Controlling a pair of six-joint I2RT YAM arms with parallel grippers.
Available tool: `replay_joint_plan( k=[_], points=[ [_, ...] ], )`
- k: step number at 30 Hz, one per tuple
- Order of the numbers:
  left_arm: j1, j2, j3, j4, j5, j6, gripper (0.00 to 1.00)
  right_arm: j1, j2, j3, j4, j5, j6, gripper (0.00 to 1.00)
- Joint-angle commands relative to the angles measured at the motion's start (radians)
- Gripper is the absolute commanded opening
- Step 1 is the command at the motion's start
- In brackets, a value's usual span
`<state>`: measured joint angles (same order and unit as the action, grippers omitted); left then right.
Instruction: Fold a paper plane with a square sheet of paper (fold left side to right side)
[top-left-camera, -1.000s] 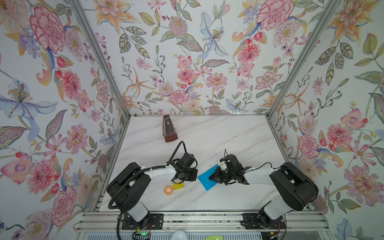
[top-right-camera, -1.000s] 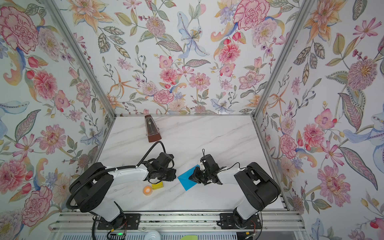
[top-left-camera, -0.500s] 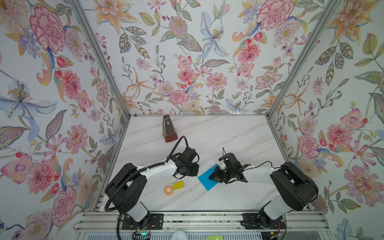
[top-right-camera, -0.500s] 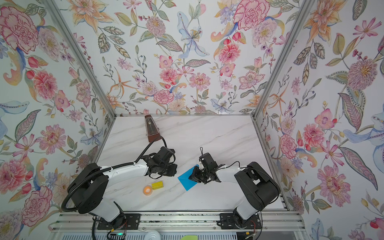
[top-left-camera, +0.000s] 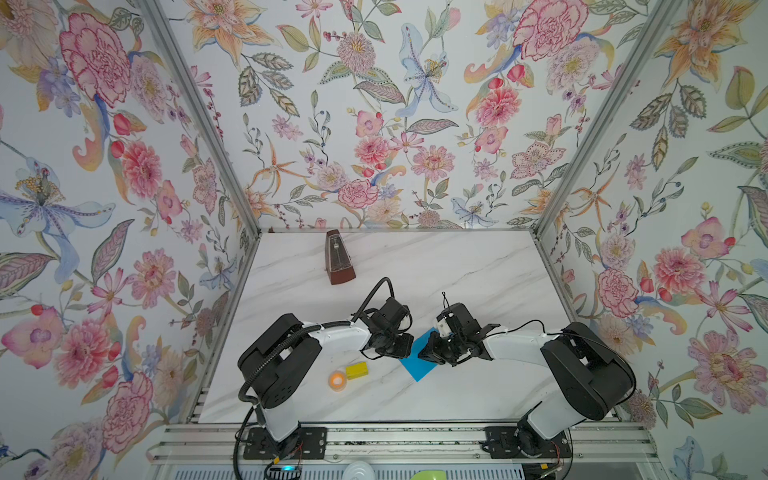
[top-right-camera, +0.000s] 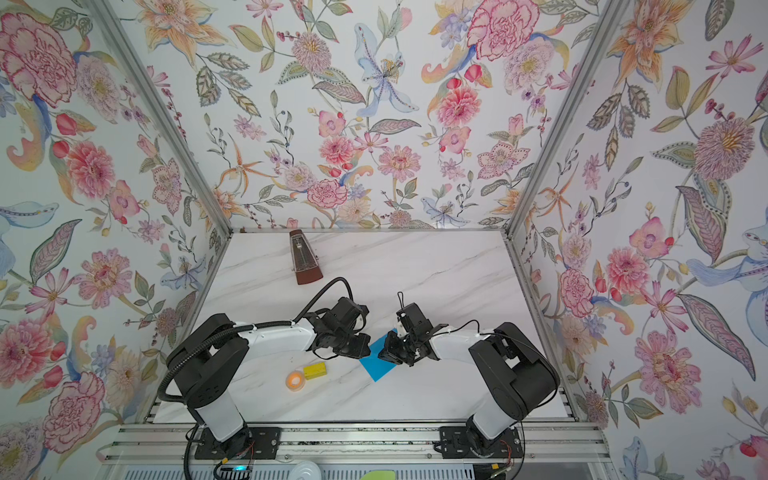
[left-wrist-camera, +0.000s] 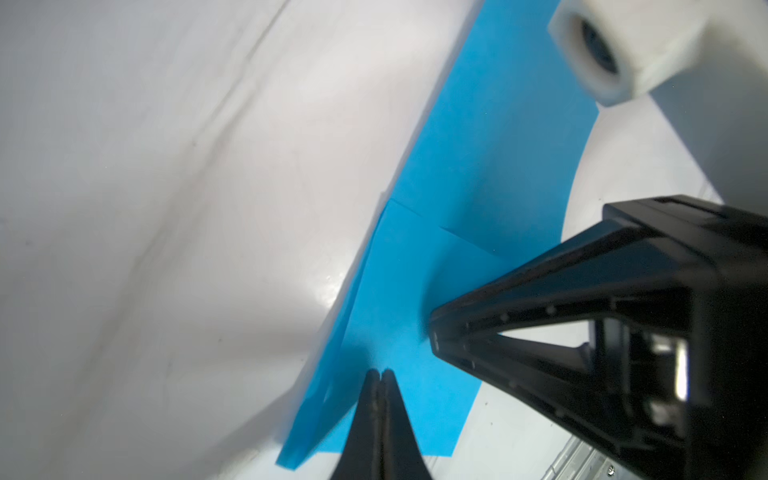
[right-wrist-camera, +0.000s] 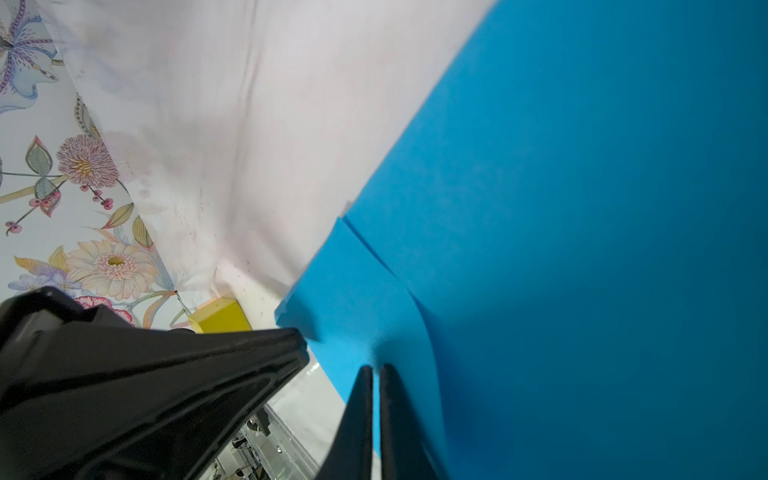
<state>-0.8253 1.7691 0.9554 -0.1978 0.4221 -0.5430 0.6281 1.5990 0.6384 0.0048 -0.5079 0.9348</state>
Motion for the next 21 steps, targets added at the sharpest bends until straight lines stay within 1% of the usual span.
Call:
replay_joint_plan(
  k=[1, 9, 16, 21],
  points=[
    [-0.006, 0.040, -0.018, -0.031, -0.019, 0.018, 0.00, 0.010, 0.017, 0.016, -0.115, 0.059, -0.025, 0.10],
    [-0.005, 0.057, -0.051, -0.040, -0.032, 0.011, 0.00, 0.031, -0.030, 0.062, -0.138, 0.046, -0.027, 0.10],
    [-0.005, 0.066, -0.055, -0.044, -0.033, 0.011, 0.00, 0.041, -0.013, 0.069, -0.145, 0.048, -0.031, 0.10],
    [-0.003, 0.069, -0.056, -0.048, -0.035, 0.011, 0.00, 0.040, 0.010, 0.075, -0.245, 0.131, -0.048, 0.10]
  ],
)
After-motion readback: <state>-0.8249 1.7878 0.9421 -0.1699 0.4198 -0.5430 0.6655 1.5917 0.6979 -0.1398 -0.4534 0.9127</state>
